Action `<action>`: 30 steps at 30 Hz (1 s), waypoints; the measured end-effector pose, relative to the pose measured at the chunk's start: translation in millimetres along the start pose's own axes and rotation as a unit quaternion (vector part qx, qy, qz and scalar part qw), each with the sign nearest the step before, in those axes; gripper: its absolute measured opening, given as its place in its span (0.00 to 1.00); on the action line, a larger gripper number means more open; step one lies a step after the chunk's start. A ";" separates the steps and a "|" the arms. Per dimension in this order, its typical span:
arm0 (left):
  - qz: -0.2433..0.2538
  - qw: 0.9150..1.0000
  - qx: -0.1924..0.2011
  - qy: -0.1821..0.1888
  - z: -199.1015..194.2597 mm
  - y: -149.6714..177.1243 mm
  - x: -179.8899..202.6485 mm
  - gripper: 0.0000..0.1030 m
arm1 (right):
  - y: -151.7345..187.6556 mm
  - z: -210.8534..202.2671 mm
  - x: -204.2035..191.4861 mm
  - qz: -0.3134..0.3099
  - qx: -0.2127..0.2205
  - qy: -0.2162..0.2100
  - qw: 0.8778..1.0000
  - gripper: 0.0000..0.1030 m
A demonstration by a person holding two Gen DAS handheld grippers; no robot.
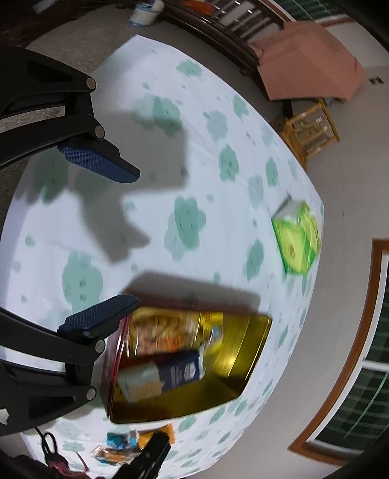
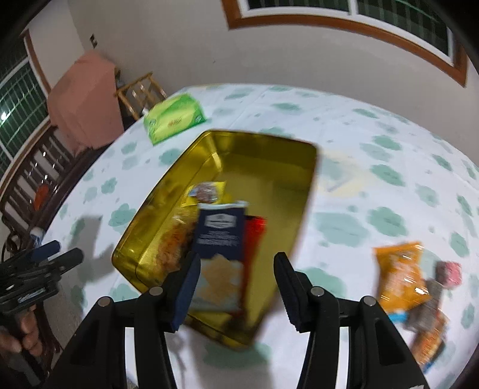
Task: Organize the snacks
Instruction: 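Lower the blue crackers pack into the tin and open the right tool, then move the right tool back over the snack pile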
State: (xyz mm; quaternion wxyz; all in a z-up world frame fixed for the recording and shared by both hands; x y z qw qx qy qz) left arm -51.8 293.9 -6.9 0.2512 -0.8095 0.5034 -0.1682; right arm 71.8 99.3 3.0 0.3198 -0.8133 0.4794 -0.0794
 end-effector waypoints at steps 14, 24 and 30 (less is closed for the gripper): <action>0.092 0.994 -0.001 0.058 -6.2 2.2 100.0 0.73 | 75.7 -81.8 190.8 0.157 -0.002 0.162 0.974 0.51; 0.148 0.986 -0.006 0.079 -11.3 10.2 160.9 0.73 | 116.5 -69.5 228.0 0.193 -0.020 0.157 0.968 0.51; 0.177 0.980 -0.015 0.094 -12.4 19.1 195.4 0.74 | 119.4 -72.6 225.7 0.170 -0.008 0.151 0.974 0.51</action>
Point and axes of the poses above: each gripper's, at about its wrist camera, not at the fingertips, and z roughly the way its jaws point, x to its right, y to its underside, the point moved 1 cm from there along z, roughly the way its jaws point, and after that the axes turned 4 degrees about x, right-handed, at the moved point
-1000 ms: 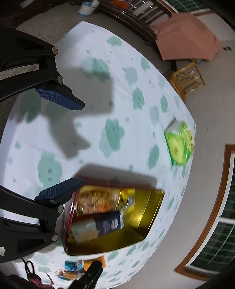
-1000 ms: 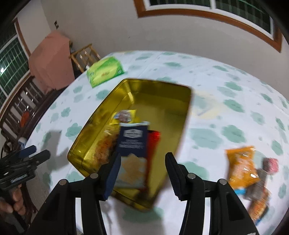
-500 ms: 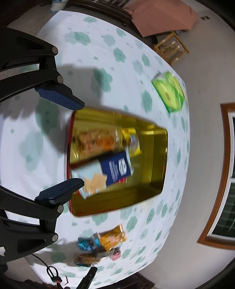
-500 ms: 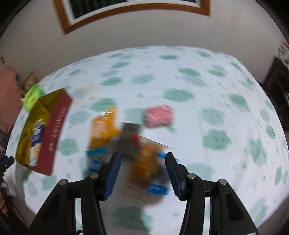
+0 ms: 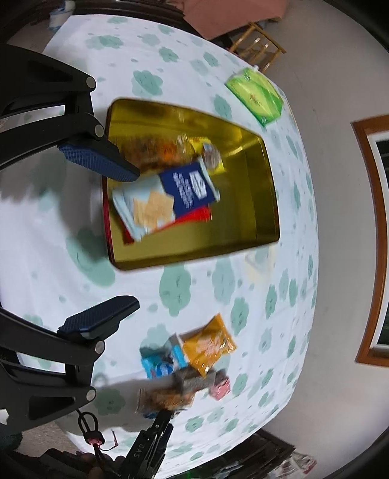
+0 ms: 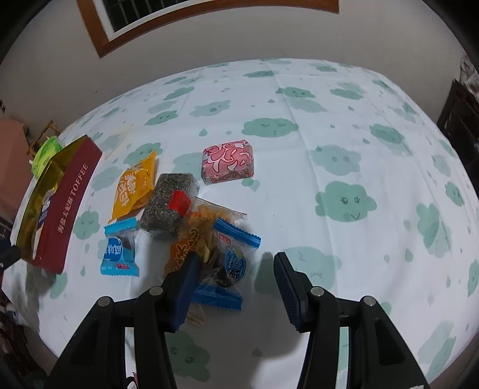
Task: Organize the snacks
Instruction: 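Move the right tool back over the snack pile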
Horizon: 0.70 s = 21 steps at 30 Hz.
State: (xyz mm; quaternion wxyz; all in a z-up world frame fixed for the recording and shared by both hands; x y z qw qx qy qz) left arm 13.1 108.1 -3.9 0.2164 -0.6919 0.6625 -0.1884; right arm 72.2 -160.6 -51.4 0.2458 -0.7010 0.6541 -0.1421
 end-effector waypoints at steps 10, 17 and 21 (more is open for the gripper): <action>0.034 0.999 -0.017 0.015 10.5 -0.4 38.2 0.74 | 5.9 -7.1 10.0 0.008 0.007 -0.022 1.000 0.50; 0.044 0.999 -0.028 0.017 18.0 -0.5 51.1 0.74 | 6.6 -22.4 25.9 -0.002 0.036 0.012 0.999 0.49; 0.052 0.998 -0.032 0.022 21.0 -1.1 60.2 0.74 | 7.7 -19.6 39.0 0.017 0.024 -0.010 1.000 0.49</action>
Point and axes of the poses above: each gripper's, at about its wrist camera, not at the fingertips, and z roughly the way its jaws point, x to its right, y to its underside, the point moved 1 cm from there along z, roughly the way its jaws point, and after that the axes turned 4 degrees about x, right-handed, at the moved point
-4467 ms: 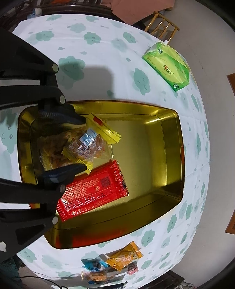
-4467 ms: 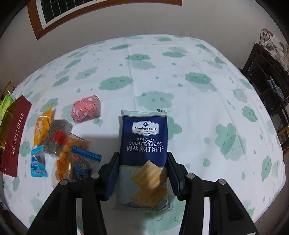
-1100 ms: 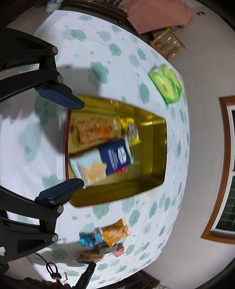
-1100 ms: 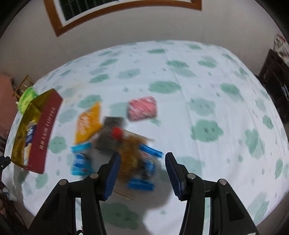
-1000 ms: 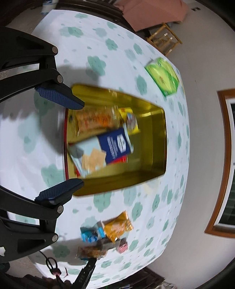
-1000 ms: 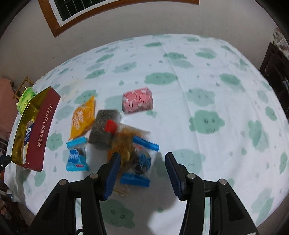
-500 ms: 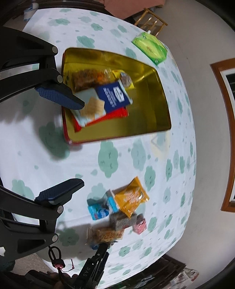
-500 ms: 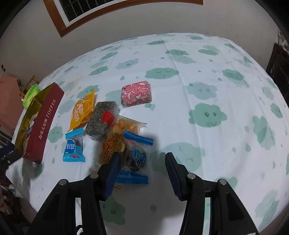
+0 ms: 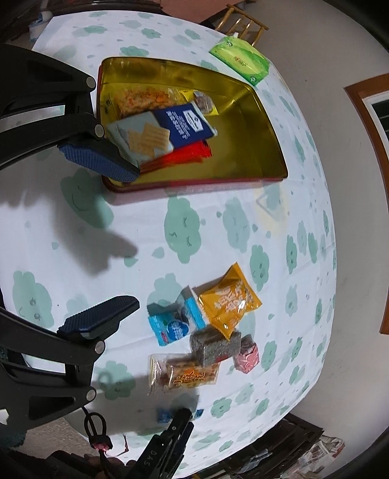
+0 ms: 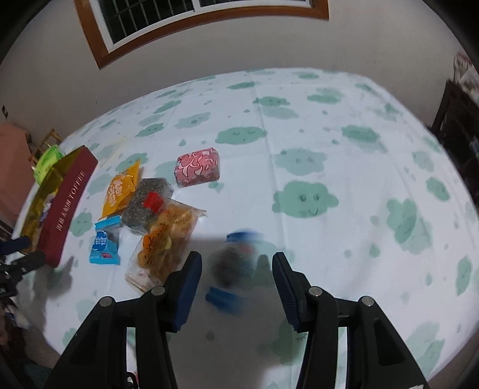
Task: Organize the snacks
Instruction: 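Move the right tool back over the snack pile, then grasp the blue-edged dark candy packet with the right tool, then grasp the blue-topped biscuit packet with the left tool while the right tool holds the dark candy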
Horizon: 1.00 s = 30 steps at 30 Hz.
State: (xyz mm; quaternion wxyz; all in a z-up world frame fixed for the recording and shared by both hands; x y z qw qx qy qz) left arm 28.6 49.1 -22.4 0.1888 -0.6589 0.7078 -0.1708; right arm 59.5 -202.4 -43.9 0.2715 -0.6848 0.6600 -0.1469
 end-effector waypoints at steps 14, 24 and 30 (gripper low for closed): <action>-0.004 1.000 -0.010 0.029 17.4 -5.5 21.6 0.74 | 8.5 16.8 -1.1 -0.022 -0.008 0.012 1.000 0.30; -0.025 0.997 -0.032 0.063 36.8 -16.1 47.2 0.72 | 7.6 16.2 2.8 -0.045 0.008 0.033 0.998 0.28; -0.040 0.996 -0.043 0.068 48.2 -25.9 56.8 0.59 | 7.2 11.9 25.4 -0.029 0.010 0.045 0.998 0.27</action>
Point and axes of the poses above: each gripper's, at about its wrist camera, not at the fingertips, and z roughly the way its jaws point, x to its right, y to its underside, the point moved 1 cm from there along z, roughly the way its jaws point, and after that the axes turned 4 degrees about x, right-handed, at the moved point
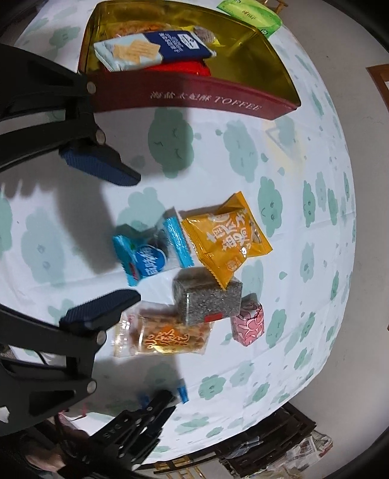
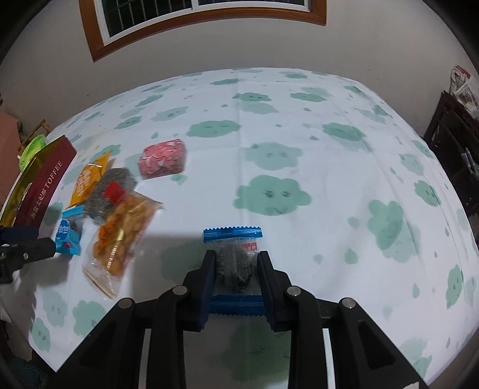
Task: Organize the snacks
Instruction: 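Grasp the blue-topped biscuit packet with the left tool while the right tool holds the dark candy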
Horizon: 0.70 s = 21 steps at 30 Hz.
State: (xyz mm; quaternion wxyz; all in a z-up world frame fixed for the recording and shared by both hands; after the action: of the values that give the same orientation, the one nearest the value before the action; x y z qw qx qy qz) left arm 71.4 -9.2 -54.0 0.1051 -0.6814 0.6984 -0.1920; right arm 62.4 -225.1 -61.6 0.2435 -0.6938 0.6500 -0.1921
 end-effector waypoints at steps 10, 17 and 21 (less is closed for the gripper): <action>-0.021 0.999 -0.032 0.020 17.7 -12.3 5.5 0.37 | 2.8 -0.9 11.7 0.016 0.002 -0.011 1.000 0.27; -0.025 0.998 -0.043 0.024 15.7 -12.9 -0.2 0.32 | 3.8 -1.1 12.8 0.021 0.005 -0.016 1.000 0.28; -0.026 0.999 -0.039 0.020 10.1 -14.1 -5.0 0.33 | 3.3 -0.8 13.0 0.021 0.005 -0.018 1.000 0.28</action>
State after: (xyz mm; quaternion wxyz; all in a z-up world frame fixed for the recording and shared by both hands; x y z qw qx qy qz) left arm 88.7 -5.5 -57.9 0.0595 -0.6989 0.6893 -0.1812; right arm 60.4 -238.2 -63.6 0.2629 -0.6822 0.6588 -0.1775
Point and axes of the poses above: each gripper's, at about its wrist camera, not at the fingertips, and z roughly the way its jaws point, x to its right, y to its underside, the point moved 1 cm from there along z, roughly the way its jaws point, and after that the axes turned 4 degrees about x, right-handed, at the moved point
